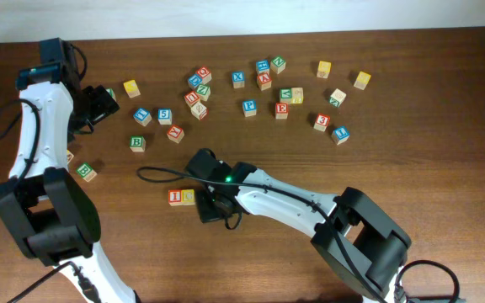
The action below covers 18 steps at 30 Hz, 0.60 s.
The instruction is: Spell out ICRA
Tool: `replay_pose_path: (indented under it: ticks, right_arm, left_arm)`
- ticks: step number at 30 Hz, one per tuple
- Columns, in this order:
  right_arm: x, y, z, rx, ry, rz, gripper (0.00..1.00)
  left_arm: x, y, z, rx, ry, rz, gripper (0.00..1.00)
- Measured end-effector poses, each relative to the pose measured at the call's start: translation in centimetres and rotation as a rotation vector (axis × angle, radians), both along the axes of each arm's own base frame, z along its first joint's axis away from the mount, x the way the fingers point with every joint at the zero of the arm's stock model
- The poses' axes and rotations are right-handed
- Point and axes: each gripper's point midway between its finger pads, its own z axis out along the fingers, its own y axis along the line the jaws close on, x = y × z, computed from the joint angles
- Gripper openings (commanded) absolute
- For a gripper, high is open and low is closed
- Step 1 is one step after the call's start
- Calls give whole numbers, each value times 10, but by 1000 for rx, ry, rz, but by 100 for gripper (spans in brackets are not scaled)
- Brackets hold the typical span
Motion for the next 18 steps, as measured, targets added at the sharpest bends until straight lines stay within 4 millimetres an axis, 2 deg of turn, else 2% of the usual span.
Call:
replay_pose_path:
  ticks: [3, 7, 15, 18]
  right_arm:
    - [-9, -13, -4, -54, 37, 3, 4]
    - [-4, -27, -7, -122, 6, -7, 4]
    - [45, -50, -5, -133, -91, -107, 4]
    - [46, -42, -4, -91, -84, -104, 4]
  left_arm:
    - [0, 0, 0, 0, 0, 0, 99]
    - [0, 0, 0, 0, 0, 0, 99]
    - [0, 0, 0, 0, 0, 0, 99]
    - [0, 0, 0, 0, 0, 0, 99]
